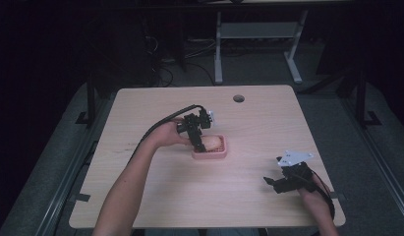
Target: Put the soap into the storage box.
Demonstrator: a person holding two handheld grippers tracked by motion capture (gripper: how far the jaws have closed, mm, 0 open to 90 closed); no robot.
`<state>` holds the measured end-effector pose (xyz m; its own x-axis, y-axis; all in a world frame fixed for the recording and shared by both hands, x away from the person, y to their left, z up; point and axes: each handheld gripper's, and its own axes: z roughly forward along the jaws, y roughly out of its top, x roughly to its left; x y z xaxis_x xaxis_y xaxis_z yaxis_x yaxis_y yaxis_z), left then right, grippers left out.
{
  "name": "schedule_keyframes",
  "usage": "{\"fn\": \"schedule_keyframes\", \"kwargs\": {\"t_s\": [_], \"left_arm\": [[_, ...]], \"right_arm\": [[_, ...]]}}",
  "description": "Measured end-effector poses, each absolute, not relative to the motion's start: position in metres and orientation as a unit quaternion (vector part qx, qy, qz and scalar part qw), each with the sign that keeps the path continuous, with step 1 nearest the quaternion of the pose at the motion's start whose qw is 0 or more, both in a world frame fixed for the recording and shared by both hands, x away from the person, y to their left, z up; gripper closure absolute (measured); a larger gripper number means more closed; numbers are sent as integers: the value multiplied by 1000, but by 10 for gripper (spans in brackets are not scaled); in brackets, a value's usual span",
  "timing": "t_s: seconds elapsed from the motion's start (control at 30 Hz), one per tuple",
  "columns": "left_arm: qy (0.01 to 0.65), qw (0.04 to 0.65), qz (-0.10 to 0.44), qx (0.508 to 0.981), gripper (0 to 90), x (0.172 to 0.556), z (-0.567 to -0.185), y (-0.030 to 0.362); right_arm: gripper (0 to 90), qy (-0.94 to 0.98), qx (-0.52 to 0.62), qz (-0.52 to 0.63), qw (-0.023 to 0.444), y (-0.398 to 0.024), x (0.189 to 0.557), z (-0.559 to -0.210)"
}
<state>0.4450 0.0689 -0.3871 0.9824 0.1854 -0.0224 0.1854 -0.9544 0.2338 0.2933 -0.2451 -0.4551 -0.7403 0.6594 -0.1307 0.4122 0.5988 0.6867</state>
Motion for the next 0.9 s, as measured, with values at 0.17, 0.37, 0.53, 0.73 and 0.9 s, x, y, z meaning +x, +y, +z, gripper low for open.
{"fn": "schedule_keyframes", "kwargs": {"t_s": [0.17, 0.37, 0.53, 0.73, 0.9], "left_arm": [[100, 129, 0, 987, 261, 442, -387, 74], [104, 128, -2, 986, 260, 440, -389, 78], [100, 131, -2, 986, 259, 437, -388, 77], [96, 137, -1, 986, 259, 432, -386, 78], [97, 143, 1, 985, 258, 428, -384, 83]], "right_arm": [[141, 873, 308, 328, 188, -245, 293, -456], [141, 874, 310, 326, 185, -244, 293, -456], [141, 874, 309, 326, 185, -244, 293, -456], [141, 874, 310, 327, 184, -245, 293, -457], [141, 873, 307, 329, 187, -246, 293, -457]]}}
